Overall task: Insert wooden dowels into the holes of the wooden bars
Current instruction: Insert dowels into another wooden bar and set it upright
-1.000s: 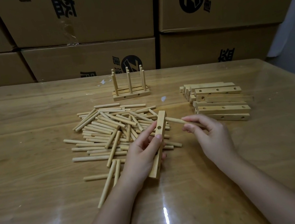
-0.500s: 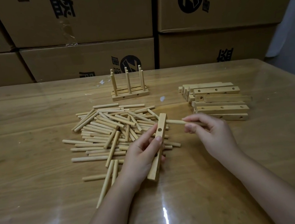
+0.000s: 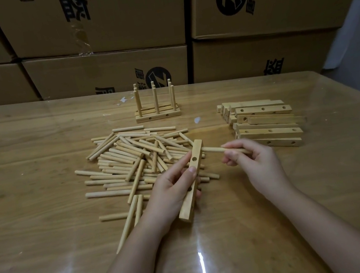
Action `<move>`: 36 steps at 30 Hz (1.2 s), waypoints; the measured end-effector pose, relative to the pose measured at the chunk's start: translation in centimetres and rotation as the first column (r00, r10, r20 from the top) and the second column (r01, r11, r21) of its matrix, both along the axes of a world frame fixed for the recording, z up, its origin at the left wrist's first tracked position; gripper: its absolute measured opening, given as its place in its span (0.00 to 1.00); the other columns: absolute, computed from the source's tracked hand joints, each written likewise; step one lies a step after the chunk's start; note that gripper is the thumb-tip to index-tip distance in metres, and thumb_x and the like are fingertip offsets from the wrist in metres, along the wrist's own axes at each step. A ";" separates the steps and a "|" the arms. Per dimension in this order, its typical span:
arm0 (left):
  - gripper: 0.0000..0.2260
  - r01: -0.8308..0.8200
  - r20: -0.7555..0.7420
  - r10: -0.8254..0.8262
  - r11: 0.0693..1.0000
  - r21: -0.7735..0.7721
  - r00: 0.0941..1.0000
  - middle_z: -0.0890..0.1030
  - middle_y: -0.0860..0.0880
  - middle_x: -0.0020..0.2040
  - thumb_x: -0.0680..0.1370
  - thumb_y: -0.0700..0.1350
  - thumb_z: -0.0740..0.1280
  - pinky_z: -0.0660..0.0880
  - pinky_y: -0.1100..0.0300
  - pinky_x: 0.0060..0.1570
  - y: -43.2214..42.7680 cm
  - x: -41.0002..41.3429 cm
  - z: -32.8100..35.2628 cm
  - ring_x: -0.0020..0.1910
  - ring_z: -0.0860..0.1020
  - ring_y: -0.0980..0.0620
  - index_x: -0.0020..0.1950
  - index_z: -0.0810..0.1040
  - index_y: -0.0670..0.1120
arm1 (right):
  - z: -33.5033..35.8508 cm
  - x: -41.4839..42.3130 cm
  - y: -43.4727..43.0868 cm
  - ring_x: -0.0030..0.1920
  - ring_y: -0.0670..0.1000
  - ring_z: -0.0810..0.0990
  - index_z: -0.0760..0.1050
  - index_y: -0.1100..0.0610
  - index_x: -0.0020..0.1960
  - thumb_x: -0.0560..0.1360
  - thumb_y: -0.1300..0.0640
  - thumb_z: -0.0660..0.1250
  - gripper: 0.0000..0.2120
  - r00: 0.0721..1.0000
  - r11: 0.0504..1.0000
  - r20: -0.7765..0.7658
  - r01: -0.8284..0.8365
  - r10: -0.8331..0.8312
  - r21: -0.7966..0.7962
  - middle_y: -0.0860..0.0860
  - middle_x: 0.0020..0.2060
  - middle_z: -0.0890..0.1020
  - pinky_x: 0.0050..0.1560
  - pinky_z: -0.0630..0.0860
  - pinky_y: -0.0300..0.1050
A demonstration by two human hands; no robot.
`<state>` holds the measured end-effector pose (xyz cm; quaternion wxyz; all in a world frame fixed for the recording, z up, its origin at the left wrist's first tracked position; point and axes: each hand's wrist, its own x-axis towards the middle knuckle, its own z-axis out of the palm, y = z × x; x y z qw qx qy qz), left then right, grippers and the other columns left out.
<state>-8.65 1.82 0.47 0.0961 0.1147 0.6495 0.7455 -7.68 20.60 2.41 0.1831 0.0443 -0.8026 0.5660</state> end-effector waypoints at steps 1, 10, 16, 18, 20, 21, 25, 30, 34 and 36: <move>0.15 0.003 -0.001 -0.003 1.000 -0.002 1.000 0.77 0.48 0.49 0.79 0.41 0.65 0.78 0.63 0.38 0.0 0.0 0.0 0.40 0.79 0.54 0.59 0.77 0.60 | 0.0 0.0 0.0 0.38 0.41 0.81 0.79 0.47 0.46 0.75 0.62 0.66 0.10 1.000 1.000 0.007 -0.002 0.002 -0.010 0.45 0.36 0.83 0.41 0.75 0.30; 0.17 -0.025 -0.061 0.026 1.000 0.011 0.998 0.79 0.45 0.45 0.73 0.48 0.67 0.78 0.61 0.37 0.0 -0.1 0.2 0.36 0.81 0.52 0.61 0.75 0.61 | 0.2 -0.2 -0.6 0.40 0.41 0.82 0.78 0.54 0.49 0.74 0.64 0.66 0.07 0.997 0.986 -0.001 -0.075 0.076 -0.152 0.47 0.38 0.84 0.40 0.74 0.28; 0.20 -0.030 -0.081 0.026 0.998 -0.054 0.996 0.78 0.48 0.41 0.79 0.39 0.61 0.76 0.63 0.34 0.1 -0.1 0.0 0.35 0.78 0.55 0.60 0.71 0.65 | 0.0 -0.2 -0.5 0.40 0.44 0.82 0.77 0.54 0.47 0.74 0.62 0.67 0.05 0.991 0.985 0.021 -0.128 0.131 -0.113 0.47 0.37 0.84 0.41 0.76 0.32; 0.18 -0.014 -0.068 0.008 0.995 -0.096 0.998 0.80 0.52 0.41 0.77 0.44 0.61 0.74 0.63 0.35 0.1 -0.1 0.0 0.36 0.78 0.58 0.62 0.70 0.65 | -0.2 -0.1 -0.4 0.41 0.44 0.81 0.78 0.49 0.47 0.74 0.60 0.67 0.07 0.992 0.992 0.022 -0.125 0.124 0.021 0.45 0.38 0.84 0.41 0.76 0.35; 0.22 0.025 -0.043 -0.030 0.992 -0.125 0.999 0.80 0.54 0.38 0.73 0.48 0.60 0.74 0.63 0.33 0.0 -0.1 0.1 0.34 0.78 0.57 0.66 0.68 0.62 | -0.3 0.0 -0.3 0.41 0.47 0.79 0.79 0.46 0.50 0.74 0.58 0.66 0.08 0.995 0.966 -0.030 -0.086 0.096 0.244 0.45 0.38 0.82 0.41 0.76 0.40; 0.23 0.051 -0.027 -0.055 0.990 -0.130 0.998 0.80 0.52 0.36 0.72 0.49 0.59 0.74 0.62 0.31 -0.1 -0.1 0.2 0.32 0.78 0.55 0.67 0.66 0.62 | -0.3 0.0 -0.1 0.41 0.47 0.78 0.79 0.47 0.53 0.75 0.58 0.66 0.10 0.992 0.926 -0.086 -0.053 0.091 0.374 0.44 0.39 0.81 0.40 0.75 0.42; 0.22 0.117 -0.030 -0.121 0.988 -0.100 0.992 0.77 0.48 0.32 0.74 0.46 0.55 0.69 0.61 0.22 0.0 -0.1 0.3 0.22 0.72 0.52 0.66 0.63 0.63 | -0.2 0.0 0.0 0.38 0.44 0.71 0.78 0.54 0.59 0.76 0.60 0.64 0.13 0.967 0.739 -0.215 0.045 0.137 0.672 0.45 0.36 0.76 0.33 0.72 0.44; 0.18 0.107 -0.069 -0.115 0.989 -0.102 0.991 0.77 0.51 0.35 0.83 0.46 0.54 0.64 0.65 0.19 0.4 0.0 -0.1 0.21 0.67 0.55 0.67 0.60 0.67 | 0.2 0.4 -0.4 0.37 0.50 0.76 0.79 0.56 0.56 0.77 0.54 0.63 0.12 0.943 0.631 -0.300 0.146 0.144 0.762 0.50 0.36 0.78 0.28 0.73 0.45; 0.19 0.108 -0.027 -0.111 0.990 -0.091 0.993 0.72 0.51 0.32 0.83 0.47 0.55 0.63 0.64 0.20 0.4 0.0 -0.3 0.22 0.65 0.56 0.69 0.59 0.67 | 0.5 0.6 -0.9 0.33 0.54 0.76 0.81 0.57 0.50 0.77 0.52 0.58 0.15 0.915 0.574 -0.387 0.258 0.113 0.777 0.51 0.33 0.77 0.25 0.71 0.44; 0.19 0.095 -0.020 -0.097 0.992 -0.088 0.995 0.70 0.52 0.31 0.83 0.48 0.55 0.62 0.64 0.20 0.4 -0.1 -0.5 0.23 0.65 0.56 0.68 0.60 0.69 | 0.6 0.7 -1.2 0.31 0.54 0.75 0.81 0.58 0.48 0.77 0.53 0.58 0.14 0.906 0.565 -0.410 0.287 0.101 0.774 0.52 0.31 0.76 0.24 0.70 0.43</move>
